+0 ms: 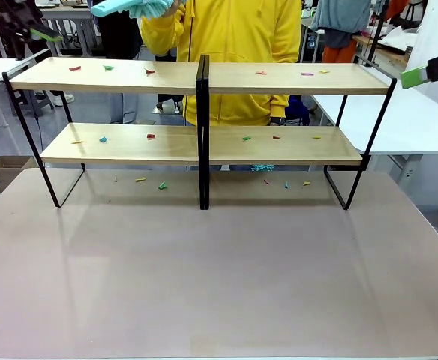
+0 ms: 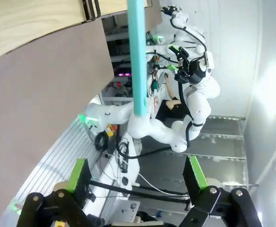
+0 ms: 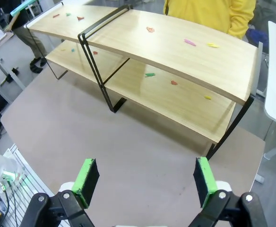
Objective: Clean the shelves.
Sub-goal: Pick up the Duster when the human hands it over.
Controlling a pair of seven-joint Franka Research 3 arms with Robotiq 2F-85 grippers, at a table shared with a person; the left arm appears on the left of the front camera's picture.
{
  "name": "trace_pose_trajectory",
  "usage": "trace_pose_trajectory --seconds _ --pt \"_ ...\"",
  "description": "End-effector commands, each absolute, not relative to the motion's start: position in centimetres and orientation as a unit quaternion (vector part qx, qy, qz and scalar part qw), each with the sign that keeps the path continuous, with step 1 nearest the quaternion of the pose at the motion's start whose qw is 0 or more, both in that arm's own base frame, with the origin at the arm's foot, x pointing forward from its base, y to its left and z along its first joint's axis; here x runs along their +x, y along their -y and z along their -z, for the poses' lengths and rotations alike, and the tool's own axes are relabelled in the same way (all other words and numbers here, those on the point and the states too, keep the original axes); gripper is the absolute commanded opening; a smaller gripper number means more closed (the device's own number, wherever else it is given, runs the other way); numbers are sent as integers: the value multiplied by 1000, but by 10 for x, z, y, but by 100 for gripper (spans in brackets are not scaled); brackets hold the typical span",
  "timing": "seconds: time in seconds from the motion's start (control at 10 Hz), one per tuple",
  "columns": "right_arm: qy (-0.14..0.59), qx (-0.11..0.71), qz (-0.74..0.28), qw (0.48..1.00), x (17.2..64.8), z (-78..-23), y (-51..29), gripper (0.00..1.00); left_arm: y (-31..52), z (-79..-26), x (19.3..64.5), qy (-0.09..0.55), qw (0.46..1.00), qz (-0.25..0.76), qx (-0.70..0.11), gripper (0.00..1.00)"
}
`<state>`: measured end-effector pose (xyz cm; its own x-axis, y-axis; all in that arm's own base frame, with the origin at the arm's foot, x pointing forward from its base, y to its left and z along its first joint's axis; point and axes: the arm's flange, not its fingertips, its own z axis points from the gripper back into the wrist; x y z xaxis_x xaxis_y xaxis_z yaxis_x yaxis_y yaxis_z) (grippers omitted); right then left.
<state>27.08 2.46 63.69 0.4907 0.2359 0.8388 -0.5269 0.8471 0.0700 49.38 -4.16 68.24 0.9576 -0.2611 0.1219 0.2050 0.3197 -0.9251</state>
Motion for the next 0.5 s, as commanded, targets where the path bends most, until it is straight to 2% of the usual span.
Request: trace_pose_trajectory --seconds 0.0,0.1,0.4 --pt "452 162 -225 848 271 -637 -25 100 62 -700 548 -68 790 120 -598 100" --pt "452 162 -225 848 271 -637 -25 100 78 -703 562 -42 769 102 -630 100" --pt "452 162 -225 848 271 -637 -25 100 95 -701 594 11 761 39 -648 100"
